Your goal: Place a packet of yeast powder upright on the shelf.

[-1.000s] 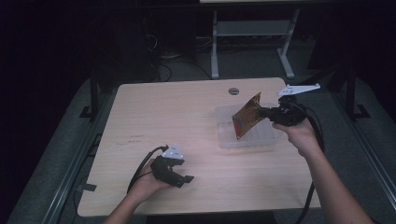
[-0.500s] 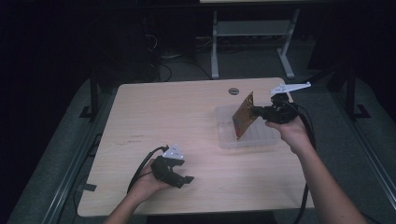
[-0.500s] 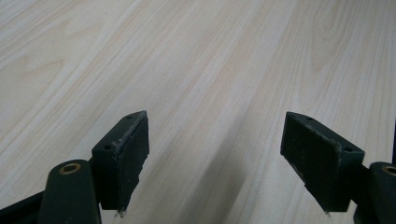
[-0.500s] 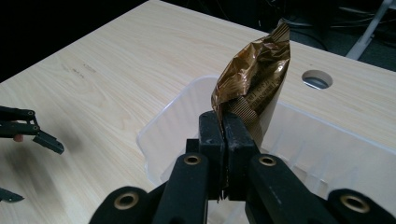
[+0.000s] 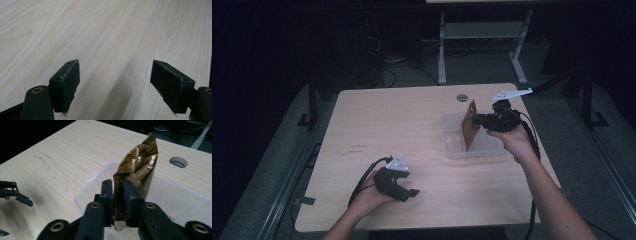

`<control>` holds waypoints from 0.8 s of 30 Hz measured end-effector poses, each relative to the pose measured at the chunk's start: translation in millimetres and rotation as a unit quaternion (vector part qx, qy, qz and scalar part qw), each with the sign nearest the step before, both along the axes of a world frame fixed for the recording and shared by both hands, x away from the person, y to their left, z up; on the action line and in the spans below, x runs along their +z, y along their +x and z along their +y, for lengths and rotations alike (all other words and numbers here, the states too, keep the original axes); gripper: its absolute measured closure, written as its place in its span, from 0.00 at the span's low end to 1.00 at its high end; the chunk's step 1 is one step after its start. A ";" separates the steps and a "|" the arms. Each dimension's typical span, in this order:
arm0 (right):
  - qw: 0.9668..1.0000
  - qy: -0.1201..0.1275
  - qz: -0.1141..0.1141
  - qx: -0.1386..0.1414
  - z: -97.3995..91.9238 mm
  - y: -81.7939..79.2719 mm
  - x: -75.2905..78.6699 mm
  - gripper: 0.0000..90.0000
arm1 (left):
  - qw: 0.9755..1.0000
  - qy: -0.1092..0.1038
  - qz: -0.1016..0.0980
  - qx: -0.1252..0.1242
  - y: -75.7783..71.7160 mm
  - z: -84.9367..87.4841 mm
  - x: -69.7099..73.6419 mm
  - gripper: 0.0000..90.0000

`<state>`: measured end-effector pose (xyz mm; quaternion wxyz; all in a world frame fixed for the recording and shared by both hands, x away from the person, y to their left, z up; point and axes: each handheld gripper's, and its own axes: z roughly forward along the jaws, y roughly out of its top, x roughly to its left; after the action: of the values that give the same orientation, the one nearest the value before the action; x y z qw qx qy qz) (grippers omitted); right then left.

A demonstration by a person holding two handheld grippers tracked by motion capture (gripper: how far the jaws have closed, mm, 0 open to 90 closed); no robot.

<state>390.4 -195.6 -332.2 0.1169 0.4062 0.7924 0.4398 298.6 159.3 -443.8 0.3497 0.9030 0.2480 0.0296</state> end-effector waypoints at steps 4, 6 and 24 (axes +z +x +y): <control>1.000 0.005 0.000 0.000 -2.1 -1.0 0.8 0.76 | 1.000 -0.001 0.002 0.003 0.2 1.0 0.5 0.26; 1.000 0.016 -0.002 -0.005 -4.9 -3.2 3.2 0.69 | 1.000 -0.002 0.003 0.005 0.2 1.4 0.8 0.26; 0.999 0.001 -0.027 0.033 -21.0 -28.0 -7.2 0.36 | 1.000 -0.011 -0.001 0.014 3.2 6.9 4.6 0.26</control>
<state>362.5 -216.6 -339.4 0.1233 0.3675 0.8015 0.4554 301.8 166.2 -439.2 0.3591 0.8954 0.2612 0.0324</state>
